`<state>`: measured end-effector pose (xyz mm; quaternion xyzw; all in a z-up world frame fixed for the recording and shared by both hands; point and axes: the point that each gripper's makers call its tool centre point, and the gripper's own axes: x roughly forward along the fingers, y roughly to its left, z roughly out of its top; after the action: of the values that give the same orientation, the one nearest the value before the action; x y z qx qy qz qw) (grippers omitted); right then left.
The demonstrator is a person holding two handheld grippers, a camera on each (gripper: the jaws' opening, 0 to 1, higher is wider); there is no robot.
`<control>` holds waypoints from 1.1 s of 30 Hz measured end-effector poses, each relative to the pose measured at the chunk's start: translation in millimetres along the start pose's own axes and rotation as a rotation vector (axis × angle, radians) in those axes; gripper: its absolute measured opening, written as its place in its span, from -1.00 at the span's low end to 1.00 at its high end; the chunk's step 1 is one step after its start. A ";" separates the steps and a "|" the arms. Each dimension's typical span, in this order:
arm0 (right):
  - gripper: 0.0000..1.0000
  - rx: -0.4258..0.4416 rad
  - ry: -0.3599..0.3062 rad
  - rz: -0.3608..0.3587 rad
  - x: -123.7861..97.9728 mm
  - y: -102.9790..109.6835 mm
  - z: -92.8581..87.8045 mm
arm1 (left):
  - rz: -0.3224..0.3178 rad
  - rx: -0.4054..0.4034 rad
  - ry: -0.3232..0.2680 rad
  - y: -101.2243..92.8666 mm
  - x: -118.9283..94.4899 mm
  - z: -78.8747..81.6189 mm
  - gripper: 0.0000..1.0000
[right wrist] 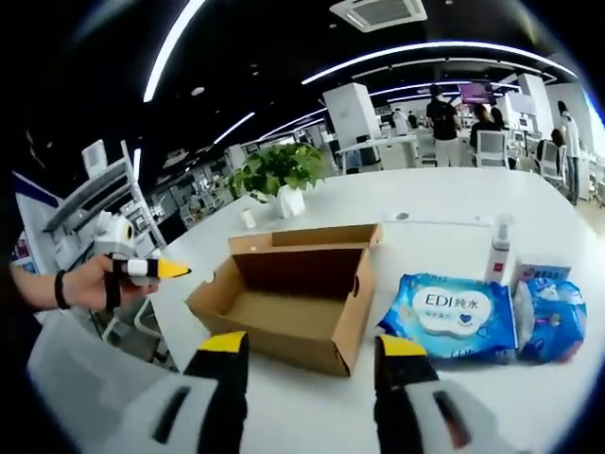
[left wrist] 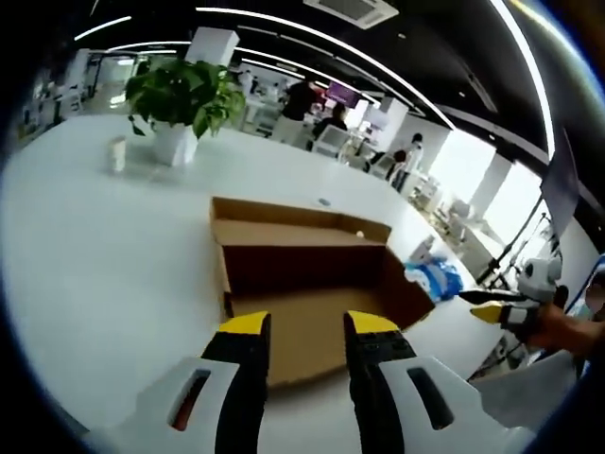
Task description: Operate the shoe box by opening the lid, removing the specified soft item, and placing it in the target area until the item is outside and the box remains undamaged.
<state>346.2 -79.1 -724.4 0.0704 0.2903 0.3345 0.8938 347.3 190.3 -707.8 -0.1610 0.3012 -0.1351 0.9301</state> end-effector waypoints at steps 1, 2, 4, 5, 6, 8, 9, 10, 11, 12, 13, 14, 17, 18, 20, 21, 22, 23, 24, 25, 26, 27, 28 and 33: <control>0.04 -0.001 0.005 0.002 0.0 0.5 -1.9 | 0.005 0.003 0.001 2.4 -0.7 -0.2 -0.38; 0.04 -0.003 0.008 0.003 -0.1 0.8 -3.5 | 0.012 0.006 0.003 5.3 -1.4 -0.6 -0.38; 0.05 0.000 0.012 0.005 -0.4 2.5 -5.1 | 0.047 0.016 0.013 15.9 -2.8 -2.9 -0.38; 0.06 0.006 0.011 0.007 -0.3 3.4 -5.7 | 0.059 0.020 0.020 19.5 -3.1 -4.4 -0.38; 0.06 0.009 0.011 0.007 -0.3 3.9 -6.1 | 0.072 0.023 0.026 23.1 -3.3 -5.8 -0.38; 0.08 0.016 0.013 0.012 0.3 5.4 -7.9 | 0.075 0.012 0.031 27.9 -2.6 -8.8 -0.40; 0.08 0.017 0.013 0.015 0.4 6.8 -8.5 | 0.077 0.003 0.039 30.0 -1.6 -11.7 -0.40; 0.09 0.017 0.014 0.019 0.4 9.0 -9.5 | 0.092 0.008 0.053 33.5 -1.1 -14.9 -0.40; 0.10 0.019 0.016 0.021 0.3 9.9 -10.4 | 0.112 0.012 0.074 38.5 -0.3 -19.8 -0.41; 0.10 0.021 0.018 0.022 -0.1 10.9 -11.8 | 0.119 0.006 0.082 40.7 0.6 -22.1 -0.43; 0.10 0.022 0.020 0.022 -0.6 11.8 -12.7 | 0.130 -0.005 0.096 44.4 1.9 -25.8 -0.45; 0.10 0.023 0.021 0.022 -1.6 13.3 -13.6 | 0.136 -0.009 0.103 46.5 2.9 -27.7 -0.47; 0.10 0.027 0.022 0.018 -3.8 13.4 -15.7 | 0.147 -0.024 0.116 49.6 5.4 -31.5 -0.53; 0.10 0.030 0.022 0.017 -4.4 13.1 -16.2 | 0.143 -0.030 0.123 49.1 7.3 -33.1 -0.55; 0.10 0.038 0.022 0.013 -5.9 12.8 -17.3 | 0.144 -0.035 0.143 48.4 10.7 -37.6 -0.57; 0.10 0.041 0.024 0.013 -6.3 12.6 -18.1 | 0.146 -0.040 0.147 48.2 11.7 -38.7 -0.60; 0.10 0.041 0.027 0.013 -6.5 12.7 -18.8 | 0.145 -0.046 0.154 47.7 13.2 -40.5 -0.64; 0.11 0.038 0.033 0.012 -6.8 12.5 -20.1 | 0.147 -0.050 0.160 47.3 14.4 -41.8 -0.67; 0.11 0.036 0.036 0.012 -6.9 12.7 -20.8 | 0.151 -0.053 0.168 47.3 16.4 -43.9 -0.70; 0.11 0.034 0.038 0.013 -7.0 13.1 -21.2 | 0.155 -0.058 0.174 47.5 17.6 -45.3 -0.72; 0.11 0.034 0.041 0.014 -7.1 13.7 -22.1 | 0.156 -0.064 0.177 47.3 18.9 -46.3 -0.73; 0.11 0.033 0.045 0.013 -7.2 13.6 -22.9 | 0.159 -0.067 0.181 47.0 20.6 -47.4 -0.74; 0.11 0.031 0.049 0.011 -7.2 13.6 -24.0 | 0.161 -0.067 0.183 46.8 21.6 -48.2 -0.75; 0.10 0.038 0.055 0.011 -7.6 15.3 -25.8 | 0.186 -0.065 0.225 46.9 25.8 -56.7 -0.77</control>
<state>318.5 -74.0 -737.2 0.0798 0.3207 0.3354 0.8822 340.5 211.7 -782.5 -0.1464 0.4214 -0.0555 0.8933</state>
